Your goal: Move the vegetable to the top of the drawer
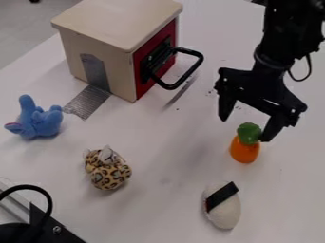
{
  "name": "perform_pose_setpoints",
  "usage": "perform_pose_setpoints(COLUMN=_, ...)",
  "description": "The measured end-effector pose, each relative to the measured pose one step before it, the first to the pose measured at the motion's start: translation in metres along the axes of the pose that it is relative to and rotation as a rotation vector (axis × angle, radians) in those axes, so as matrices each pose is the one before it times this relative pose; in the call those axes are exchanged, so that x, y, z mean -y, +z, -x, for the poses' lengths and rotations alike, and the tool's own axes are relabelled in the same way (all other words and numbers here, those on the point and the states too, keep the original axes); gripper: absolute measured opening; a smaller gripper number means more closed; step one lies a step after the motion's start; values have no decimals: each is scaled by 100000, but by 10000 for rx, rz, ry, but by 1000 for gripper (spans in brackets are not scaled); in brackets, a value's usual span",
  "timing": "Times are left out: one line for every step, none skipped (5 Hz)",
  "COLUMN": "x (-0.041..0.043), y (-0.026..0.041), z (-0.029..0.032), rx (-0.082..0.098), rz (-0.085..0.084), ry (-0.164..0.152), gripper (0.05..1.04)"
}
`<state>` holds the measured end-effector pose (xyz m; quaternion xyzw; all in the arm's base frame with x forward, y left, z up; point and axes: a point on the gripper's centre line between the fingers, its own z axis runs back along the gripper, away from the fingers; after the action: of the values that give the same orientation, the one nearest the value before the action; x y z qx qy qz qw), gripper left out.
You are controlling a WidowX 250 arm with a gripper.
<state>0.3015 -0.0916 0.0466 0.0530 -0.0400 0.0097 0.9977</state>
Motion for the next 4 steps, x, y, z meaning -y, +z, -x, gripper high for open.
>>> perform_pose_setpoints(x=325, y=-712, z=-132, rx=127, rz=-65, ry=454, gripper=999)
perform_pose_setpoints(x=211, y=-522, z=-117, rx=85, rz=22, ry=289, gripper=999)
perform_pose_setpoints(x=147, y=-980, z=214, rx=-252, rz=71, ry=142, gripper=946)
perform_pose_setpoints(x=-42, y=-226, z=-105, rx=-28, rz=111, ry=-164, gripper=685)
